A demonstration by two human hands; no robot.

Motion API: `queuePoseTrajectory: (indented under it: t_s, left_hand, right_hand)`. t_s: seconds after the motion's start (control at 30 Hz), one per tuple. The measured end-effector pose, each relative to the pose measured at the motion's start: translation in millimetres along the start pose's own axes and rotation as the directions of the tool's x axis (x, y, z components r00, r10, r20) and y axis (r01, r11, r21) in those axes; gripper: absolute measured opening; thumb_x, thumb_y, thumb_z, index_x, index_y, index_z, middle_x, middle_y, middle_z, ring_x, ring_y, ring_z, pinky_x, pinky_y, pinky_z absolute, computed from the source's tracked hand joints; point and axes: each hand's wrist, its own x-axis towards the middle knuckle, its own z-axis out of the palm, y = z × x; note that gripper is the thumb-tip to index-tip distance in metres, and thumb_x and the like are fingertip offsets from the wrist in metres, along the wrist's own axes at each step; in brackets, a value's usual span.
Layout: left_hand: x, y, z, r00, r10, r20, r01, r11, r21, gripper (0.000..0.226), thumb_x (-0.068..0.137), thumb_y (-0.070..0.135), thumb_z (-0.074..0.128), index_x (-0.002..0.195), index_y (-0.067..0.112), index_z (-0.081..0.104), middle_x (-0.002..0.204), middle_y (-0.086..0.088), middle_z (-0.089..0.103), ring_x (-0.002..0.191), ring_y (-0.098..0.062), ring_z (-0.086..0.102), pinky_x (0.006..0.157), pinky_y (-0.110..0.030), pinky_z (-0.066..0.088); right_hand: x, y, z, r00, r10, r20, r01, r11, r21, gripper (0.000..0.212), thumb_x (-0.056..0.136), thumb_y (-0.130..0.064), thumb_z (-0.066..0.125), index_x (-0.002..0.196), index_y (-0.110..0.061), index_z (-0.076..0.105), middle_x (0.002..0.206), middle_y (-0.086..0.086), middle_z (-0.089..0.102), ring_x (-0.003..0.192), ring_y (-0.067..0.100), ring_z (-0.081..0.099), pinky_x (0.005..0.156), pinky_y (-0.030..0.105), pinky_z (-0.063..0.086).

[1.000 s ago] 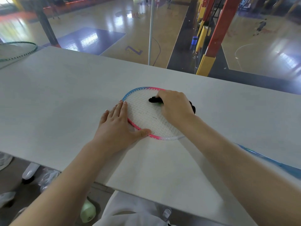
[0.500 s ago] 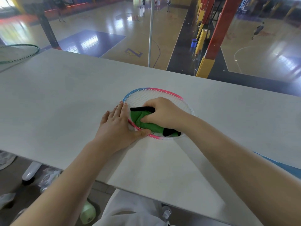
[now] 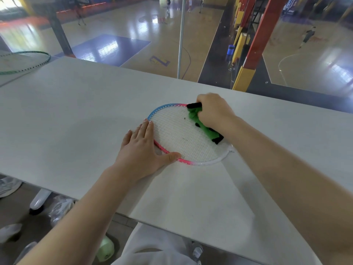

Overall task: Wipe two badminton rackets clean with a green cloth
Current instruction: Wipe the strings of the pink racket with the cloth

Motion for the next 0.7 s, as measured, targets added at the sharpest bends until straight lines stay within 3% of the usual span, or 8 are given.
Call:
queuePoseTrajectory:
  t_s: [0.13, 0.2, 0.27, 0.33, 0.5, 0.7]
  left_hand:
    - [-0.4, 0.0, -0.2, 1.000, -0.003, -0.001, 0.003, 1.000, 0.002, 0.126, 0.063, 0.094, 0.026, 0.156, 0.016, -0.007, 0.164, 0.002, -0.010, 0.150, -0.010, -0.010, 0.122, -0.037, -0.006]
    - [-0.3, 0.9, 0.2, 1.000, -0.008, -0.005, 0.008, 1.000, 0.000, 0.125, 0.065, 0.093, 0.028, 0.156, 0.015, -0.006, 0.164, 0.002, -0.010, 0.150, -0.010, -0.010, 0.122, -0.037, -0.006]
    - [0.0, 1.8, 1.0, 1.000, -0.015, -0.010, 0.015, 1.000, -0.003, 0.126, 0.064, 0.093, 0.028, 0.156, 0.015, -0.006, 0.164, 0.002, -0.010, 0.150, -0.010, -0.010, 0.122, -0.036, -0.006]
    - [0.6, 2.0, 2.3, 1.000, -0.022, -0.018, 0.021, 1.000, -0.004, 0.127, 0.063, 0.093, 0.028, 0.156, 0.014, -0.006, 0.164, 0.002, -0.010, 0.150, -0.009, -0.009, 0.122, -0.036, -0.006]
    - [0.9, 1.6, 3.7, 0.999, -0.017, -0.031, 0.017, 1.000, 0.003, 0.126, 0.064, 0.093, 0.029, 0.156, 0.014, -0.006, 0.164, 0.002, -0.009, 0.150, -0.010, -0.008, 0.122, -0.035, -0.005]
    - [1.7, 1.0, 5.4, 0.998, -0.008, -0.068, 0.007, 1.000, -0.008, 0.130, 0.059, 0.097, 0.024, 0.157, 0.016, -0.003, 0.165, 0.002, -0.004, 0.150, -0.009, -0.005, 0.122, -0.034, -0.003]
  right_hand:
    - [8.6, 8.1, -3.5, 0.993, 0.006, -0.118, -0.039, 0.959, -0.280, 0.015, 0.089, -0.009, 0.056, 0.104, -0.007, 0.055, 0.102, 0.012, 0.054, 0.091, 0.029, 0.055, 0.065, 0.037, 0.042]
    - [8.1, 4.2, 4.6, 0.984, -0.075, -0.164, 0.001, 0.911, -0.413, 0.018, 0.090, -0.009, 0.058, 0.108, -0.010, 0.052, 0.103, 0.010, 0.054, 0.087, 0.025, 0.055, 0.061, 0.034, 0.040]
    - [0.3, -5.5, 18.2, 0.974, -0.176, -0.146, 0.098, 0.899, -0.427, 0.024, 0.090, -0.007, 0.057, 0.112, -0.013, 0.049, 0.103, 0.007, 0.054, 0.084, 0.022, 0.053, 0.059, 0.033, 0.041]
    - [-9.7, -16.7, 28.0, 0.967, -0.223, -0.121, 0.163, 0.913, -0.375, 0.026, 0.091, -0.007, 0.053, 0.116, -0.014, 0.050, 0.104, 0.005, 0.056, 0.083, 0.020, 0.052, 0.061, 0.032, 0.040]
    - [-23.7, -25.6, 19.9, 0.979, -0.172, -0.107, 0.162, 0.982, -0.093, 0.027, 0.088, -0.009, 0.052, 0.110, -0.021, 0.063, 0.098, 0.001, 0.065, 0.086, 0.023, 0.060, 0.072, 0.034, 0.048]
    - [-50.9, -51.8, 10.1, 0.964, -0.268, -0.006, 0.266, 0.954, 0.142, 0.014, 0.088, -0.023, 0.058, 0.098, -0.026, 0.067, 0.083, -0.006, 0.068, 0.076, 0.016, 0.060, 0.068, 0.036, 0.051]
